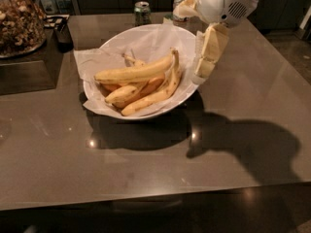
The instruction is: Pick banana from white bowl
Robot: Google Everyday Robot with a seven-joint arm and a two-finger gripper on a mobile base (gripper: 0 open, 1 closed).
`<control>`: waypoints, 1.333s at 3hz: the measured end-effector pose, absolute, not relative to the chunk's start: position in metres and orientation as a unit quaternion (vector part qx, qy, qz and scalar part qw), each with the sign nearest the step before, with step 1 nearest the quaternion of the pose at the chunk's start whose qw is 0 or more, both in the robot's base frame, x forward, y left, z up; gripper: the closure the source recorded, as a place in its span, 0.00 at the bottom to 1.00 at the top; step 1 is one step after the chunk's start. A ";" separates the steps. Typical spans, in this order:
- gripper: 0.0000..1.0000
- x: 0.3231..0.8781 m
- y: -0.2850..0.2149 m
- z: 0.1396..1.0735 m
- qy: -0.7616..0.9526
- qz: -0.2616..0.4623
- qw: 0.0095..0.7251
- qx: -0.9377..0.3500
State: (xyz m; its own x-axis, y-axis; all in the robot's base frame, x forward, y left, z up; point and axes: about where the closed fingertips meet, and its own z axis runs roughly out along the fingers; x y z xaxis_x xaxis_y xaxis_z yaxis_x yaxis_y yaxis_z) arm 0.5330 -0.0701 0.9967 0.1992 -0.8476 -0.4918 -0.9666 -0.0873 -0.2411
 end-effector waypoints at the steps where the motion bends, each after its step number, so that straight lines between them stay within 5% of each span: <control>1: 0.00 0.554 -0.060 0.980 0.628 0.148 0.267 -0.716; 4: 0.00 0.566 -0.037 0.966 0.610 0.189 0.282 -0.716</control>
Offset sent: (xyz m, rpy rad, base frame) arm 0.0191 0.0088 -0.0154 0.0506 0.0458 -0.0060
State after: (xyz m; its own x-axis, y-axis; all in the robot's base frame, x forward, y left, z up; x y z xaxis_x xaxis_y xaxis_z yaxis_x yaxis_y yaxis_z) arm 0.5659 -0.0370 0.9662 0.1841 -0.7670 -0.6147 -0.9801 -0.0956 -0.1741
